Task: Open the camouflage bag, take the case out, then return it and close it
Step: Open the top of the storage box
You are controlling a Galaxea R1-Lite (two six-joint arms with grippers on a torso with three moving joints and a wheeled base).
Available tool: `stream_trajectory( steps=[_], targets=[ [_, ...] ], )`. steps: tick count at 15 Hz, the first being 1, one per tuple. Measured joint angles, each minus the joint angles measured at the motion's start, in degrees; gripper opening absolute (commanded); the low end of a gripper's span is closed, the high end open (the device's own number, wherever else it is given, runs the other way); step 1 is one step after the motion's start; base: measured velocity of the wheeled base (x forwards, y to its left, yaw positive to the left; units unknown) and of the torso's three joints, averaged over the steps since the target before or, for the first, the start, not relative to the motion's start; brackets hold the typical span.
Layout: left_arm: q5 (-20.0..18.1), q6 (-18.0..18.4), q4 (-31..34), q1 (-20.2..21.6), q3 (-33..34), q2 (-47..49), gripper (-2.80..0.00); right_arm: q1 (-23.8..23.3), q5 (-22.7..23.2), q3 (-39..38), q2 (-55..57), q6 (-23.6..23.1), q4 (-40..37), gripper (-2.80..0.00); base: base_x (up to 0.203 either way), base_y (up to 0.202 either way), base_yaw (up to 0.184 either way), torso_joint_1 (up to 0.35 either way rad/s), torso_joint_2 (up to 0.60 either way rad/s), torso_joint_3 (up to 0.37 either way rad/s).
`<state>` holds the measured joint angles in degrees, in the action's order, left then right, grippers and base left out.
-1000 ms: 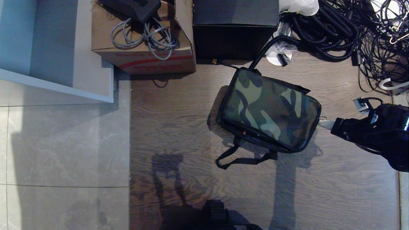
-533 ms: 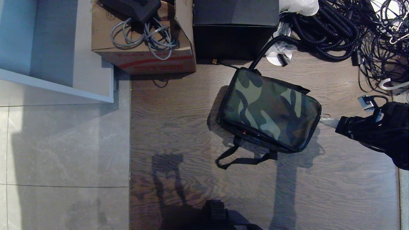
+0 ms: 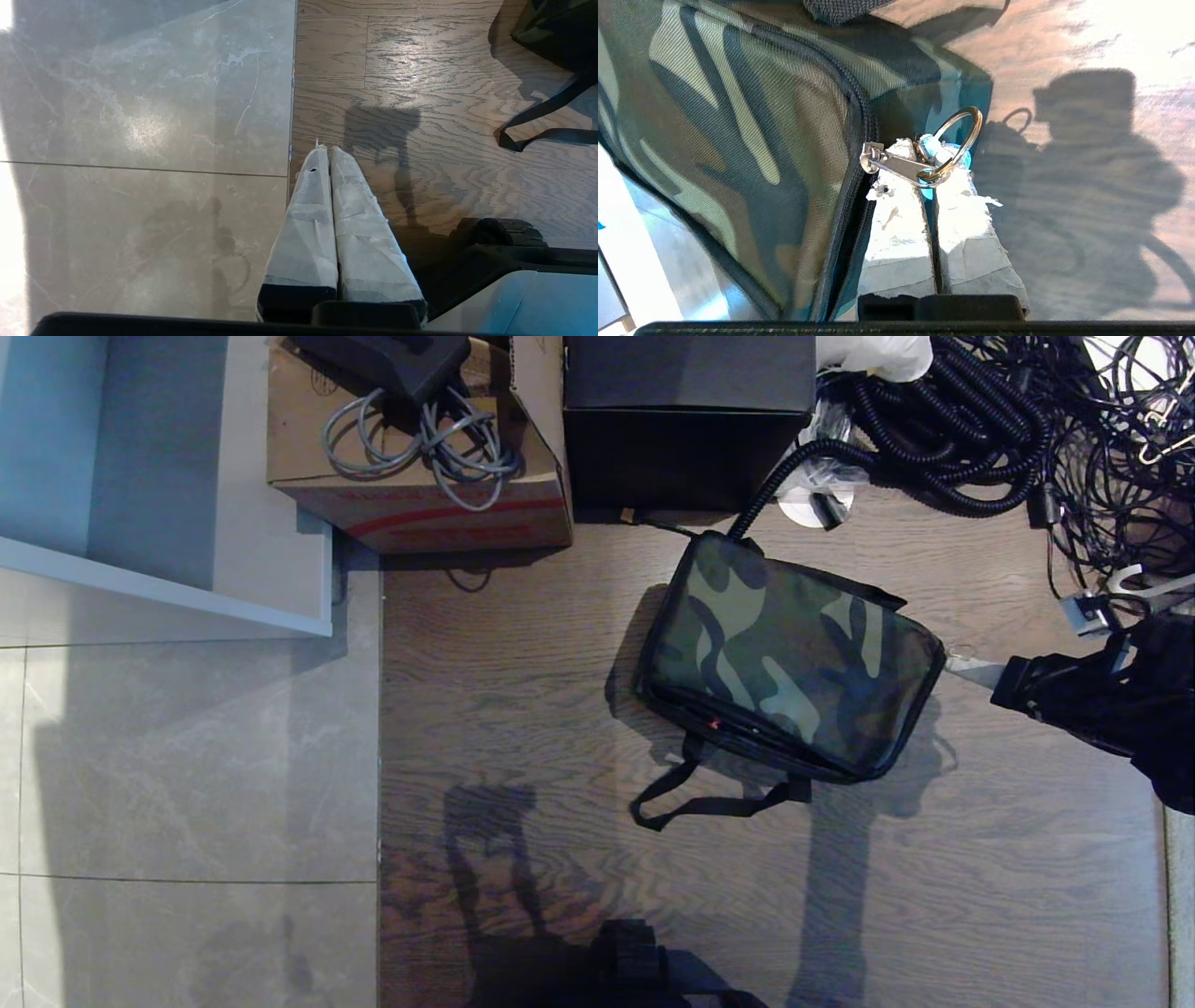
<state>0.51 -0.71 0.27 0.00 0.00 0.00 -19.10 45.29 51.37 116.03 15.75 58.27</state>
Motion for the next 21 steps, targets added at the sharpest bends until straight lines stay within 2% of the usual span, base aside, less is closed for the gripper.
stream_trajectory(
  steps=[4,11,12,13,21],
  targets=[
    [0.0,0.0,0.0,0.0,0.0,0.0,-2.8,-0.7,0.1,3.1,1.5,0.1,0.1,-2.8,0.0,0.0,0.0,0.0,0.0,0.0],
    [0.0,0.0,0.0,0.0,0.0,0.0,-2.8,-1.0,1.5,0.1,0.6,0.3,-0.7,-2.8,0.0,0.0,0.0,0.0,0.0,0.0],
    [0.0,0.0,0.0,0.0,0.0,0.0,-2.8,-1.0,2.7,-0.7,0.0,0.2,-0.8,-0.17,0.0,0.0,0.0,0.0,0.0,0.0],
    [0.0,0.0,0.0,0.0,0.0,0.0,-2.8,-1.0,3.5,-1.5,-0.7,0.1,-0.7,0.0,0.0,0.0,0.0,0.0,0.0,0.0],
    [0.0,0.0,0.0,0.0,0.0,0.0,-2.8,-1.3,4.6,-7.0,-3.9,-1.1,-3.0,0.0,0.0,0.0,0.0,0.0,0.0,0.0]
  ],
)
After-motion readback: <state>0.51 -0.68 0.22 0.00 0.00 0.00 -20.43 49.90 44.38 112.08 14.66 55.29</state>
